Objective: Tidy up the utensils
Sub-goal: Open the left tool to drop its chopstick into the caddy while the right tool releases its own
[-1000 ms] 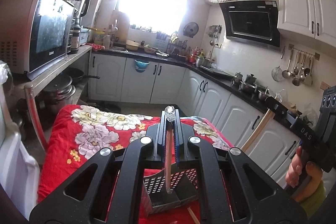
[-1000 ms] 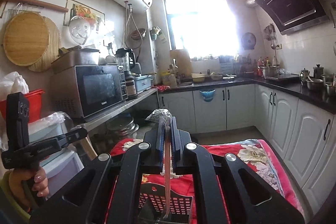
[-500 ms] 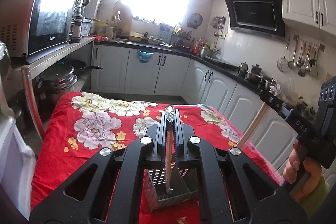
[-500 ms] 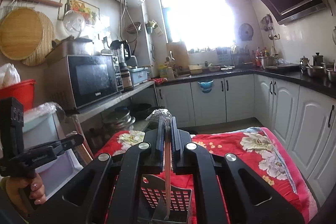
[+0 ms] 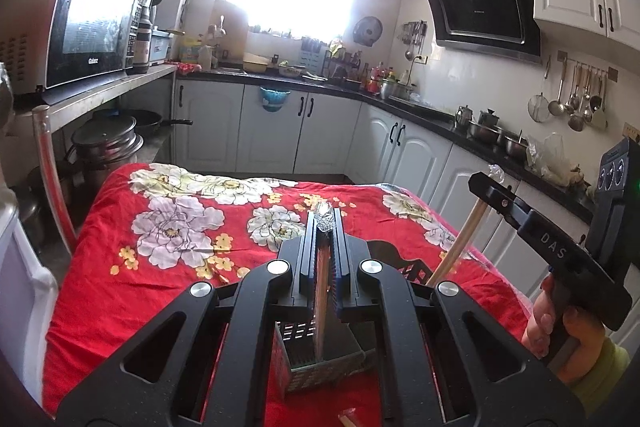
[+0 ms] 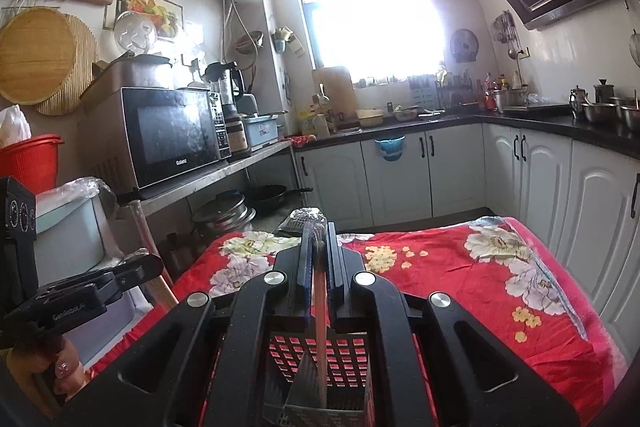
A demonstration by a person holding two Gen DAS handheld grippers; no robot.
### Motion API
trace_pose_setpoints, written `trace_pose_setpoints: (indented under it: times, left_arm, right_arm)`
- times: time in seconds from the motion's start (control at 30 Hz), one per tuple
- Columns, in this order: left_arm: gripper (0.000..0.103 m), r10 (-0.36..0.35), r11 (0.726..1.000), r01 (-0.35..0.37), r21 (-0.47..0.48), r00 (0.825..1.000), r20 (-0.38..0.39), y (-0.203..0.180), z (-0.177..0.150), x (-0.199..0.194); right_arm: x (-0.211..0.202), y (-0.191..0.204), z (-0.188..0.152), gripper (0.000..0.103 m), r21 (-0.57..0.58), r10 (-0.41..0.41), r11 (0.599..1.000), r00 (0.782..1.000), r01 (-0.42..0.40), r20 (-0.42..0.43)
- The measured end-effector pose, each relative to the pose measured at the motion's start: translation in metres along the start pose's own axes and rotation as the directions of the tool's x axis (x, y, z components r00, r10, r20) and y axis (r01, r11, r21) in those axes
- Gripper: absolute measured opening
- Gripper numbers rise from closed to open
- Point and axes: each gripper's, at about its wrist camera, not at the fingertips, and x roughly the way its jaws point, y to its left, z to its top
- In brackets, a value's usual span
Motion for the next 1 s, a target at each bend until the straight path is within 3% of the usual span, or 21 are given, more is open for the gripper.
trace_pose_setpoints:
  times: [0.3,0.6,0.73,1.0]
  left_arm:
    - [0.003,0.006,1.0,-0.006,-0.009,1.0,-0.014,0.002,-0.01,0.002]
    - [0.003,0.019,0.999,-0.02,-0.041,0.999,-0.027,0.009,-0.02,0.0]
    - [0.004,0.023,0.998,-0.025,-0.049,0.999,-0.034,0.011,-0.022,-0.002]
    - [0.027,0.038,0.997,-0.042,-0.065,0.998,-0.052,0.012,-0.028,-0.006]
  right_arm:
    - [-0.001,-0.006,-0.015,0.007,0.024,-0.017,1.0,1.0,0.017,-0.026]
    - [-0.011,-0.011,-0.028,0.027,0.062,-0.026,0.998,0.998,0.03,-0.062]
    - [-0.014,-0.011,-0.032,0.03,0.064,-0.028,0.997,0.997,0.033,-0.078]
    - [-0.019,-0.014,-0.041,0.037,0.076,-0.034,0.996,0.993,0.042,-0.109]
